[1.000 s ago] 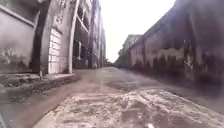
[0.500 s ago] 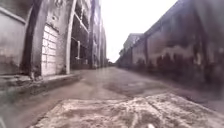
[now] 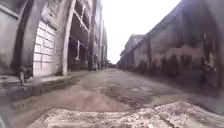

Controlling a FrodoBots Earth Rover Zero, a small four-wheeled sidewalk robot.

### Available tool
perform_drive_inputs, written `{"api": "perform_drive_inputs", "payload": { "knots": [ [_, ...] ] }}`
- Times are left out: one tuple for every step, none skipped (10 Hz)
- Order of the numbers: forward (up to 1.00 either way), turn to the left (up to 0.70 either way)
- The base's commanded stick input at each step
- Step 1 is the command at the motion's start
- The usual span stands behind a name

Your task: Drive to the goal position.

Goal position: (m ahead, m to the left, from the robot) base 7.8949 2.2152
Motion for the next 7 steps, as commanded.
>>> {"api": "perform_drive_inputs", "payload": {
  "knots": [
    [0.85, -0.31],
    [0.85, -0.08],
    [0.85, 0.0],
    [0.85, 0.0],
    [0.85, 0.0],
    [0.85, -0.05],
    [0.85, -0.18]
  ]
}}
